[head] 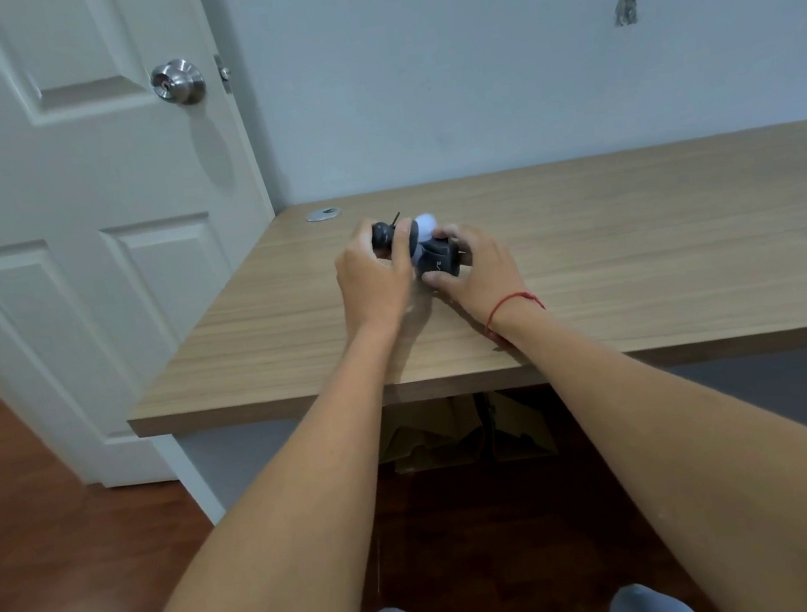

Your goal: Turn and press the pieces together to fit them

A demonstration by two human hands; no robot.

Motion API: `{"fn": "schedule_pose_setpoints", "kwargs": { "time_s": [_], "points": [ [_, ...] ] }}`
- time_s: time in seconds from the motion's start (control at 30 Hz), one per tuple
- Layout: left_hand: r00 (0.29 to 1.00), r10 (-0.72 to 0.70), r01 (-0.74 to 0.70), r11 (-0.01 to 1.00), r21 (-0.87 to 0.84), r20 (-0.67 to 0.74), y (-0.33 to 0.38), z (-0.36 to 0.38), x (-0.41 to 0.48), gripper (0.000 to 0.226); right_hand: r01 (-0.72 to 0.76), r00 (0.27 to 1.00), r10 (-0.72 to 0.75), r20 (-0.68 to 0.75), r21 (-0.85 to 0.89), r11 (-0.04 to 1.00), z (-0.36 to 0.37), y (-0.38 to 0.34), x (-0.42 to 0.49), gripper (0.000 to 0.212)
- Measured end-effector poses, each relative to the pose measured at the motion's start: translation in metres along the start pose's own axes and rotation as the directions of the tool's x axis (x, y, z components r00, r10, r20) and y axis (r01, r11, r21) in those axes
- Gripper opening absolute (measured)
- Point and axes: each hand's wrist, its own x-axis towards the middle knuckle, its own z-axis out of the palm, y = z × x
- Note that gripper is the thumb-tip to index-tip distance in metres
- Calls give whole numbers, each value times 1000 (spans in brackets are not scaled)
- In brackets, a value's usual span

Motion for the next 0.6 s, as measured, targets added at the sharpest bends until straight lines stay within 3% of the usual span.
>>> {"fn": "schedule_pose_setpoints", "kwargs": {
  "time_s": [0.13, 0.23, 0.37, 0.5, 0.6],
  "points": [
    [1000, -3, 3, 998, 59, 0, 1, 0, 0, 35, -6, 1000, 5, -27, -38, 999, 2, -3, 0, 80],
    [988, 129, -135, 988, 77, 83, 5, 1, -5, 36, -33, 996, 23, -86, -118, 992, 1, -1, 2, 86],
    [980, 177, -185, 978, 92, 91, 8, 2, -7, 38, -22, 996, 4, -90, -197, 980, 0, -1, 1, 77],
    [998, 51, -53, 994, 98, 21, 3, -1, -2, 43, 52, 997, -62, -37, -227, 973, 4, -1, 1, 65],
    [987, 150, -152, 988, 32, 59, 13, -1, -10, 44, 24, 996, -39, -75, -192, 981, 1, -4, 2, 48]
  ]
}}
